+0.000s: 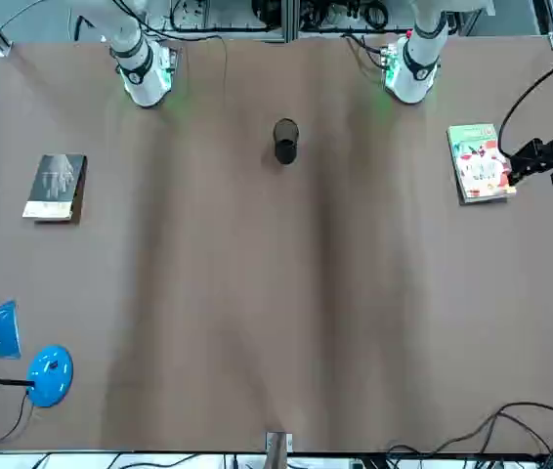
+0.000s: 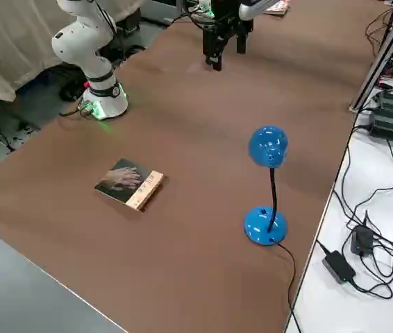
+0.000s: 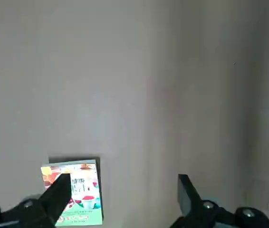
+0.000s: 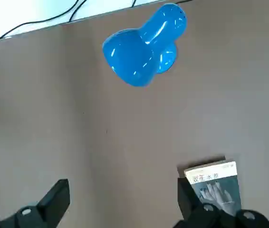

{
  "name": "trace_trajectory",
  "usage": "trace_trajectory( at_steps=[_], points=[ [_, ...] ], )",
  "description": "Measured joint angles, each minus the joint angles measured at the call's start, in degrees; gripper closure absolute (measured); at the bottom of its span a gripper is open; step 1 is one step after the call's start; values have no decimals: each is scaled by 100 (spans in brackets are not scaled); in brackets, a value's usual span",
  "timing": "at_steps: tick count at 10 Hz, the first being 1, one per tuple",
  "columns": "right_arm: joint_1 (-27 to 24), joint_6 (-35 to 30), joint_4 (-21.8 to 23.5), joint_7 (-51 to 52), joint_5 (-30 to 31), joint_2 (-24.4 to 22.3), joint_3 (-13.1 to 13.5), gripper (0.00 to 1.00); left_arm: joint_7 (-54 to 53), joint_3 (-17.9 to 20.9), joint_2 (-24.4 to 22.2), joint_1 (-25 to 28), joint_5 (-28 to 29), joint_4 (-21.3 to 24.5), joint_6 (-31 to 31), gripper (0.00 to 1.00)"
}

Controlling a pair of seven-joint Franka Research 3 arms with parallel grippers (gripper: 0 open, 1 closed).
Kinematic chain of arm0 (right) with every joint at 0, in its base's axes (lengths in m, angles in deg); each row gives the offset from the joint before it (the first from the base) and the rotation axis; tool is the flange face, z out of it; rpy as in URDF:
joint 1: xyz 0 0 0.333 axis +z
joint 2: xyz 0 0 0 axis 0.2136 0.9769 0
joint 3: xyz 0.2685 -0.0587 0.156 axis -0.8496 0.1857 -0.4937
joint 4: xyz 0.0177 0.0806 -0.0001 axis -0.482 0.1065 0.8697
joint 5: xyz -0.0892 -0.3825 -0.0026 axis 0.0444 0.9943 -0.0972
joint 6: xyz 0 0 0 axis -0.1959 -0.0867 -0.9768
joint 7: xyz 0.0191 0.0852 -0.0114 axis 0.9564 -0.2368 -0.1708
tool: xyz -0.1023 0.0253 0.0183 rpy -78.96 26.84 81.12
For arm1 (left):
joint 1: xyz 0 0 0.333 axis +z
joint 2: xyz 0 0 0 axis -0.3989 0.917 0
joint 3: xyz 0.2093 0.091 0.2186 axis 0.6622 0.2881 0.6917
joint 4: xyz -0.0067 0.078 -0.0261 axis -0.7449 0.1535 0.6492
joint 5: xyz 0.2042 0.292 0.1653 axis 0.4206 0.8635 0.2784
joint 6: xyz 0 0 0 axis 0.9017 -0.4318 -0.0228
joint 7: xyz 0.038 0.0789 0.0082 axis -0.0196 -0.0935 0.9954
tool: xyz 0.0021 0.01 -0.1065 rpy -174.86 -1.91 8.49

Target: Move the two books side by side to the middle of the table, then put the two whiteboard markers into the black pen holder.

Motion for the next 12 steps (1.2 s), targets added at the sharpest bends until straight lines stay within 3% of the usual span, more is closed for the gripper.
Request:
trace_trajectory(
  at_steps=[6,8,10,11,12],
  points=[
    [-146,-1,-14,13,-20,82,0,0,-1,6,2,28,0,-93,-106,1],
    [-131,-28,-26,20,-23,84,-68,0,-397,48,-43,459,-339,-57,-550,2],
    [-10,-279,-32,70,-18,90,-116,0,-1130,172,-349,1179,-739,423,-621,5],
    [71,-487,-31,85,48,94,-122,0,-1464,497,-621,1208,-782,892,-518,7],
    [106,-599,-21,123,97,106,-124,0,-1844,1066,-896,1047,-795,1420,-341,7]
  ],
)
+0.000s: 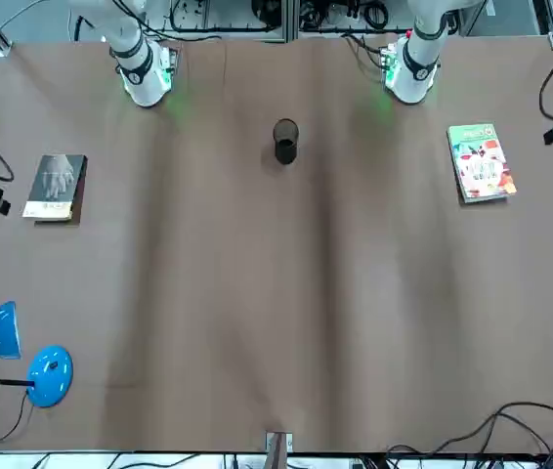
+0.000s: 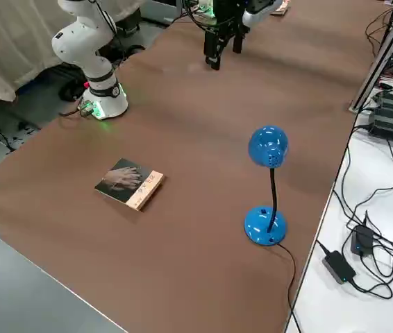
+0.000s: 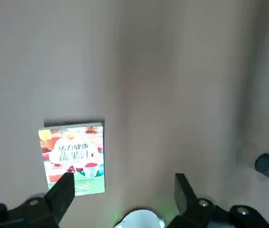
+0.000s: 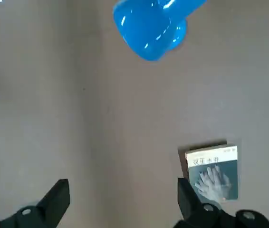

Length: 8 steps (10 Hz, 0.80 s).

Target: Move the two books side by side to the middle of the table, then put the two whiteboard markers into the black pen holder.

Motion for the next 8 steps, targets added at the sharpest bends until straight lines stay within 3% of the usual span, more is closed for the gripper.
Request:
trace_trajectory(
  at_steps=[2,4,6,8],
  points=[
    [-1,-65,10,89,10,33,6,0,-1399,1629,-231,-251,-6,762,325,6],
    [24,-61,8,107,10,39,-1,0,-2809,2994,-105,-360,-104,1248,760,5],
    [37,93,37,111,10,57,-2,0,-3981,3603,452,-376,-556,1538,1002,6],
    [36,280,147,114,10,89,4,0,-4994,3783,1408,-380,-1250,1526,1109,6]
  ],
)
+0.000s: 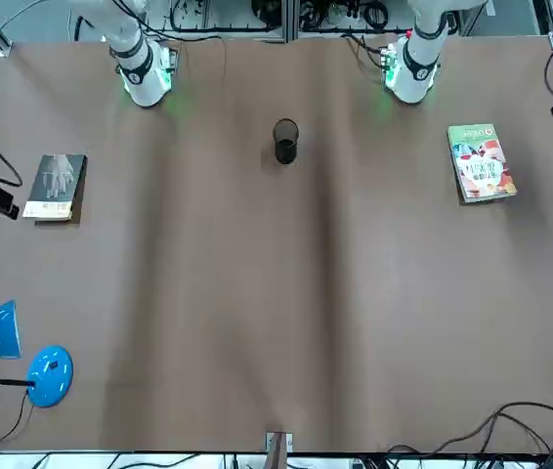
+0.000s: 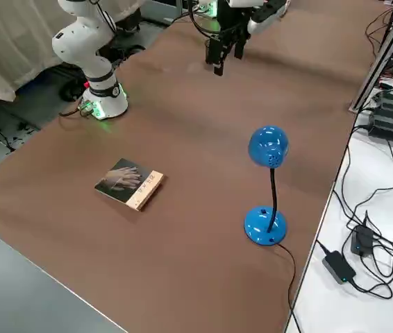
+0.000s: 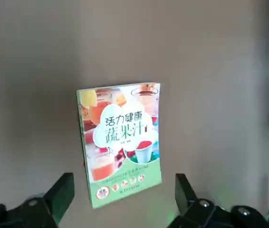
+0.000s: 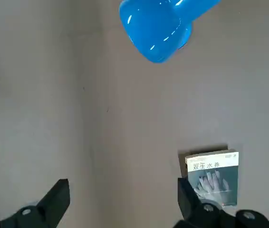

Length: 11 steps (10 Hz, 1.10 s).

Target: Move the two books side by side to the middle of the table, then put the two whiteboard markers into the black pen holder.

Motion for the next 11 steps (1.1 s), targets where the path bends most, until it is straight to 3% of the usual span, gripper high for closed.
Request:
trace_trajectory(
  at_steps=[4,6,9,11],
  points=[
    [29,17,-8,380,-1,-20,-13,0,-1115,46,1965,35,-1046,-559,57,11],
    [170,-1,-23,485,-1,-109,-18,0,-1524,43,2709,81,-1517,-825,55,10],
    [157,-16,51,494,-40,-60,10,0,-1651,-179,3310,152,-1951,-868,47,12],
    [-244,-19,293,507,-406,173,43,0,-1652,-534,3530,378,-2047,-885,47,13]
  ],
)
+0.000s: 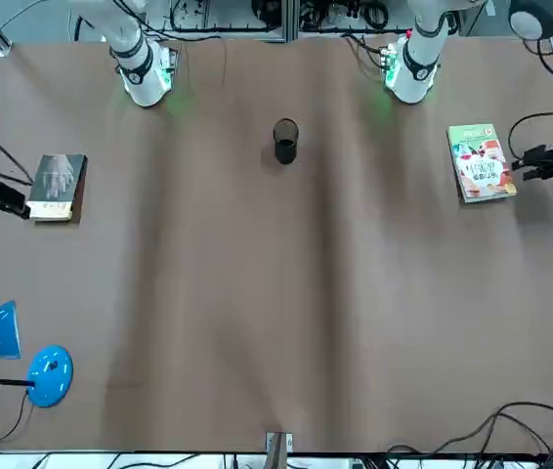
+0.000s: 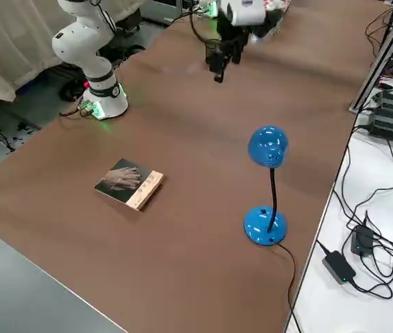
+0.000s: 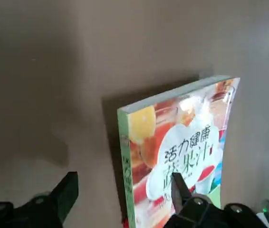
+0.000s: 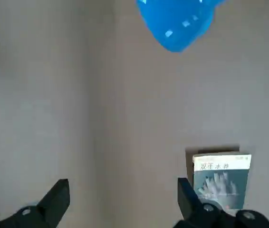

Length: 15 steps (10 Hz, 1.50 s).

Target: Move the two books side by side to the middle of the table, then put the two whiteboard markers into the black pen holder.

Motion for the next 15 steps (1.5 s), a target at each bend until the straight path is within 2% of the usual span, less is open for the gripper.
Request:
trace_trajectory(
  at_steps=[3,6,7,9,11,13,15],
  points=[
    [-991,136,499,497,-433,345,57,0,-7,-117,78,73,-207,-2,-32,15],
    [-2061,499,979,1984,-643,441,74,0,-7,-285,83,111,-246,-3,-78,19],
    [-2455,589,1096,2667,-773,504,77,0,-7,-315,84,108,-250,-5,-108,24],
    [-3285,788,1213,4256,-1263,846,83,0,-11,-319,83,113,-253,-14,-153,57],
    [-3842,918,1225,5803,-1853,1408,80,0,-14,-293,67,120,-254,-66,-332,81],
    [-4085,980,1184,7123,-2407,2030,76,0,-27,-262,61,137,-254,-105,-490,81],
    [-4216,995,952,7791,-2714,2644,68,0,-64,-254,34,159,-269,-288,-910,81]
  ],
)
